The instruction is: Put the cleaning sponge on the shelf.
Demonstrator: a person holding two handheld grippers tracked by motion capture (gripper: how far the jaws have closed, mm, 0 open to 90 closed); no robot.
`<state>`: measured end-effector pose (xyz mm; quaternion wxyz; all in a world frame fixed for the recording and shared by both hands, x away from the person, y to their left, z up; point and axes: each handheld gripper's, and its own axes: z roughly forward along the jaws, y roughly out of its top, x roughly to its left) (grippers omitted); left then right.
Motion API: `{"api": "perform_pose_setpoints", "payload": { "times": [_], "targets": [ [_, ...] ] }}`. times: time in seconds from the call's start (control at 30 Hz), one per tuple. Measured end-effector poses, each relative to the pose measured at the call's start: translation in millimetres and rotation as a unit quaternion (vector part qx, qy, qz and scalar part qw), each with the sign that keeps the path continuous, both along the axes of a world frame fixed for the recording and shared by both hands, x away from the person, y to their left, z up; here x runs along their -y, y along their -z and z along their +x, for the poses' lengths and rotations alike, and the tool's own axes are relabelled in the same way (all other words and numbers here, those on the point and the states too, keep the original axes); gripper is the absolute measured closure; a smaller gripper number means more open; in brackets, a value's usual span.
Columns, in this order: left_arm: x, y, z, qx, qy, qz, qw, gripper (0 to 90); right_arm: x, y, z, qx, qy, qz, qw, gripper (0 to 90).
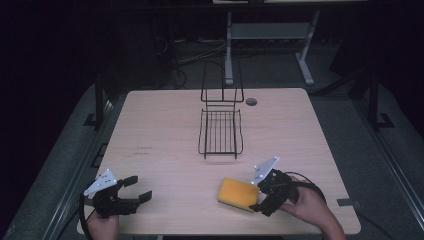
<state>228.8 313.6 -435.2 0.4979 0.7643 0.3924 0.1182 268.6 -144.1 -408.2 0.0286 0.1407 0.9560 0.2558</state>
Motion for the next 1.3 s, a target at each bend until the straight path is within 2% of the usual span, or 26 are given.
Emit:
{"api": "perform_pose_setpoints", "payload": {
  "times": [0.47, 1.03, 1.3],
  "targets": [
    [-0.8, -0.1, -0.6, 0.000, -0.001, -0.004, 1.0000, 14.0, -20.9, 0.1, 9.2, -0.008, -0.008, -0.006, 0.9999, 15.4],
    [-0.7, -0.1, -0.2, 0.001, -0.001, -0.003, 1.0000, 14.0, -37.1, 6.2, 15.8, -0.013, -0.019, -0.013, 0.9996, 15.4],
    [-1.1, -0.2, -0.6, -0.001, -0.002, -0.005, 1.0000, 14.0, -41.1, 8.4, 18.2, -0.017, -0.015, -0.020, 0.9995, 15.4]
  ]
}}
